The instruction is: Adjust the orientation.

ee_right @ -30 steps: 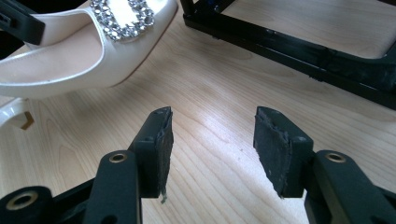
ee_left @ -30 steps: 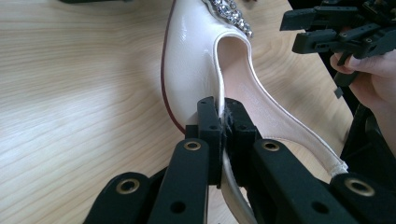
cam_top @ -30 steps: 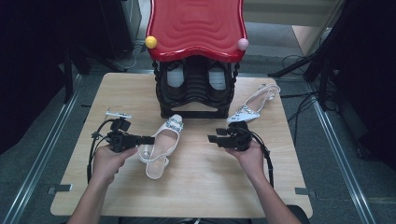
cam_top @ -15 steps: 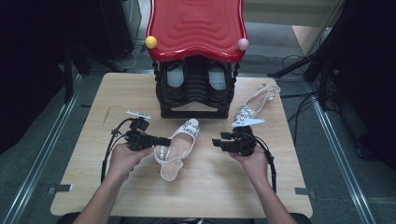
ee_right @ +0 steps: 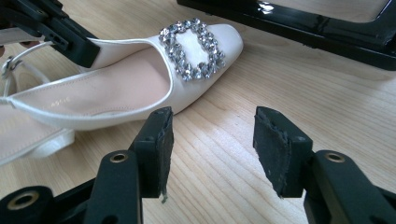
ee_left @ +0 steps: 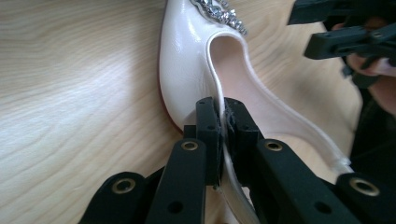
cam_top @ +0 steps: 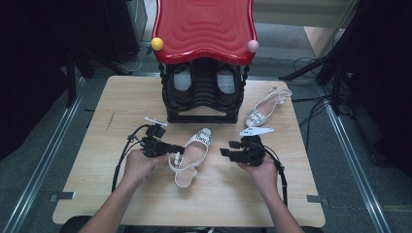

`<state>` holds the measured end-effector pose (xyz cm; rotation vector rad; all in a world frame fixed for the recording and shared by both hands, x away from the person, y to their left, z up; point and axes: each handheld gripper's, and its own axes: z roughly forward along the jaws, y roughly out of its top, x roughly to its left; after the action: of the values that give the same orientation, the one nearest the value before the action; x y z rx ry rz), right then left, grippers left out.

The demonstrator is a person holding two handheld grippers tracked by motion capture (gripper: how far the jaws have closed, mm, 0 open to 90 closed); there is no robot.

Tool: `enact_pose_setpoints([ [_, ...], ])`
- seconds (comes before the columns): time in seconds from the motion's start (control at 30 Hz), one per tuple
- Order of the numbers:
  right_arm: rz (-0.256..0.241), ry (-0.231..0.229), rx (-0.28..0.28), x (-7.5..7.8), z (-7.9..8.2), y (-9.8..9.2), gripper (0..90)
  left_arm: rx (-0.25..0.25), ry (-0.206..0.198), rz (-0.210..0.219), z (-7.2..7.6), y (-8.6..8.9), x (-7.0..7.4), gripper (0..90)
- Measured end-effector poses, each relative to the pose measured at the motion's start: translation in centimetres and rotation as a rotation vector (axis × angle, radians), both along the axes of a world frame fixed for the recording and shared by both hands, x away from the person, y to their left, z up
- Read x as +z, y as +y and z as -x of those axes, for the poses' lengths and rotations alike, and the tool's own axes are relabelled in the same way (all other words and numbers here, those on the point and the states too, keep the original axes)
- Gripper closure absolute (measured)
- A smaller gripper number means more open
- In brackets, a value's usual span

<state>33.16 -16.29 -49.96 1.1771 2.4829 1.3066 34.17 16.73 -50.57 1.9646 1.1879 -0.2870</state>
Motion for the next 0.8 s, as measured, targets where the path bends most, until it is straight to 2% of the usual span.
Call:
enact_pose_setpoints([
  [0.07,-0.001,0.0,0.003,-0.1,0.0,0.2,48.9,0.0,-0.004,-0.019,0.0,0.1,-0.1,85.2],
  [0.2,0.005,-0.008,0.011,-0.2,0.1,0.6,49.7,0.011,-0.037,-0.033,0.0,0.4,0.2,81.1],
  [0.27,0.004,-0.01,0.016,-0.3,0.1,0.8,50.5,0.009,-0.034,-0.036,0.1,0.6,0.3,78.4],
  [0.37,0.014,-0.015,0.028,-0.5,0.1,1.3,53.1,0.002,-0.036,-0.012,0.2,1.1,0.8,72.9],
  [0.43,0.016,-0.018,0.031,-0.6,0.1,1.6,55.2,0.009,-0.044,-0.014,0.4,1.2,1.1,69.3],
  [0.5,0.013,-0.024,0.03,-0.6,0.2,1.8,58.9,0.004,-0.037,-0.012,0.5,1.4,1.3,64.3],
  [0.63,0.002,-0.021,0.033,-0.9,0.1,2.4,70.3,0.004,-0.054,-0.05,0.7,1.7,1.9,57.9],
  [0.7,-0.006,-0.006,0.04,-1.1,0.2,2.8,77.9,0.017,-0.074,-0.049,0.9,1.9,2.2,57.0],
  [0.8,-0.025,0.017,0.059,-1.5,0.2,3.7,87.8,0.023,-0.081,-0.032,1.0,2.5,2.8,54.8],
])
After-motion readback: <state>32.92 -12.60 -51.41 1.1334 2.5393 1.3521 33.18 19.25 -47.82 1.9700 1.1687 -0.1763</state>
